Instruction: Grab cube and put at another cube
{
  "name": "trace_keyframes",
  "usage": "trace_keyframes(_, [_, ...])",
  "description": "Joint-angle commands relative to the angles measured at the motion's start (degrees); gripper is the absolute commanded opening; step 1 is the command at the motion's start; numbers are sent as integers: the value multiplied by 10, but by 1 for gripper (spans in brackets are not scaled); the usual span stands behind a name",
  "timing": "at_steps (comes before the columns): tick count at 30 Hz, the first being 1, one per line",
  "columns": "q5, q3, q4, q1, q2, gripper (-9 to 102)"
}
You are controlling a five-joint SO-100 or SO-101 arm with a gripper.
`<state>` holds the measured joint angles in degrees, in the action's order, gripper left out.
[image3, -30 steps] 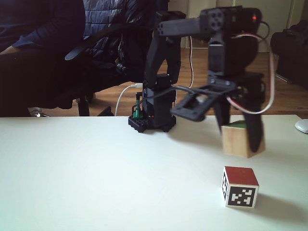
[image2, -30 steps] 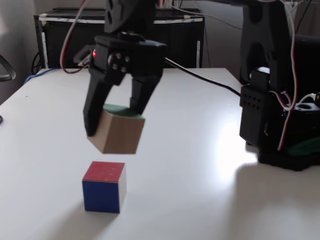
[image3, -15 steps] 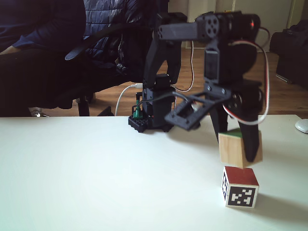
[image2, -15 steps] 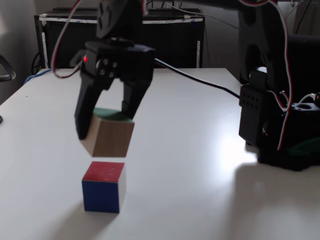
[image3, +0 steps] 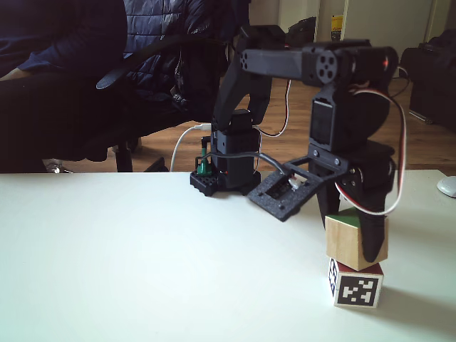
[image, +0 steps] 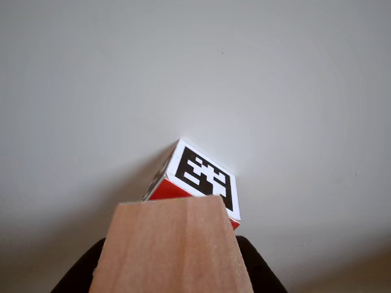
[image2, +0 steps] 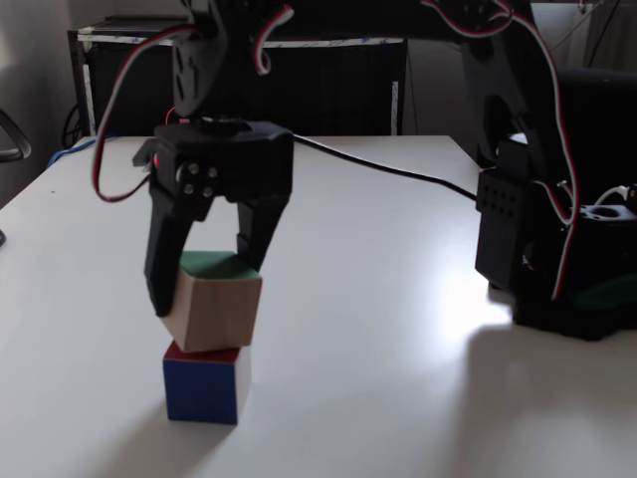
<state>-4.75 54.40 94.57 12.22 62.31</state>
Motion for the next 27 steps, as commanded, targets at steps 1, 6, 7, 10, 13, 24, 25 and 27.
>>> trace_keyframes(1, [4,-31,8,11,0,9])
trace_keyframes(6, [8,-42,13,17,-8,14])
trace_keyframes(7, [8,-50,19,18,-12,16])
trace_keyframes(10, [11,-79,41,18,-30,20])
trace_keyframes(13, [11,-91,52,15,-36,23])
trace_keyframes(24, [8,-117,76,11,-37,31])
trace_keyframes(25, [8,-122,78,10,-37,31])
trace_keyframes(27, [5,-132,80,7,-37,38])
